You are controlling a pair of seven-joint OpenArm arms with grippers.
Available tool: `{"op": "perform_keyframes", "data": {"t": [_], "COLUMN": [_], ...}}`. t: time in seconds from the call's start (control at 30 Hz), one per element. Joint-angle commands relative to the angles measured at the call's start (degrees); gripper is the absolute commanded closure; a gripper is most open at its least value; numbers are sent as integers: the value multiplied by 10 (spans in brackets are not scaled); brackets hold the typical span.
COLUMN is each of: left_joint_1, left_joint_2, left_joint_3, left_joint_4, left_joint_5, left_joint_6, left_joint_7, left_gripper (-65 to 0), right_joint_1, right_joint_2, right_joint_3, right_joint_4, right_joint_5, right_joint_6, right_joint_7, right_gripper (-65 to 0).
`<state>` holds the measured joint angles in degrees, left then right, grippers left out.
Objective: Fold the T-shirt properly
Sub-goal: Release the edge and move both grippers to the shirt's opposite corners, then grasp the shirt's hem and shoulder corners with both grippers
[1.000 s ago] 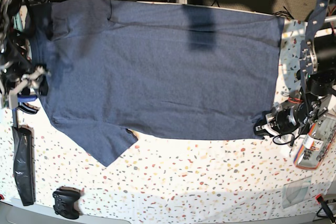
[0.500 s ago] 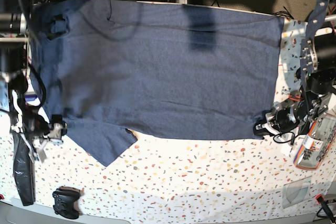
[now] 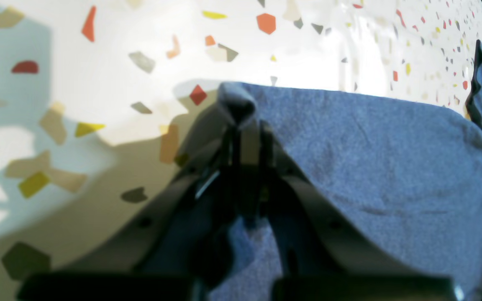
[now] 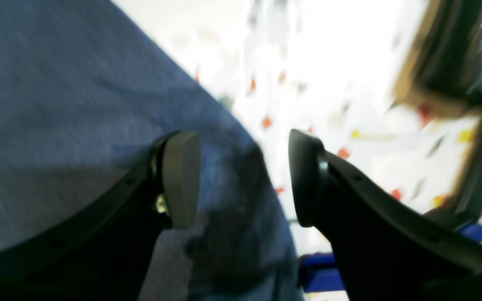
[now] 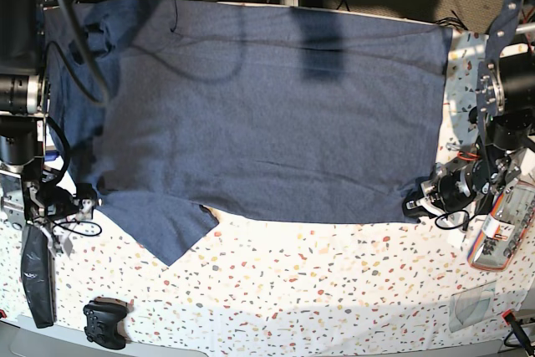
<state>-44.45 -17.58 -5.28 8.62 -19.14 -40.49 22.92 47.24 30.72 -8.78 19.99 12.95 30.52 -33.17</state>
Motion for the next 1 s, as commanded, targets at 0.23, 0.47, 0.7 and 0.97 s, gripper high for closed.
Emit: {"op": "perform_keyframes", "data": {"t": [0.23,0.47,0.7,0.97], "left_joint_1": [-13,-13,-16,-65], "left_joint_2": [-2,-2,-4,-5], "left_joint_3": [1,1,1,1], "left_joint_4": [4,4,5,13], "left_joint_5": [5,7,-16,-39], "left_joint_6": [5,5,5,5], "left_joint_7": [6,16,32,70], "left_gripper": [0,0,0,0], "right_joint_1": [12,2,3,3], "right_joint_2": [9,11,14,29], "right_joint_3": [1,1,1,1], "right_joint_4": [-11,-11,-10,25], "right_joint_5": [-10,-25,-27,-16], "right_joint_6": [8,8,17,95], "right_joint_7": [8,46,96,111], "right_gripper": [-199,0,0,0]}}
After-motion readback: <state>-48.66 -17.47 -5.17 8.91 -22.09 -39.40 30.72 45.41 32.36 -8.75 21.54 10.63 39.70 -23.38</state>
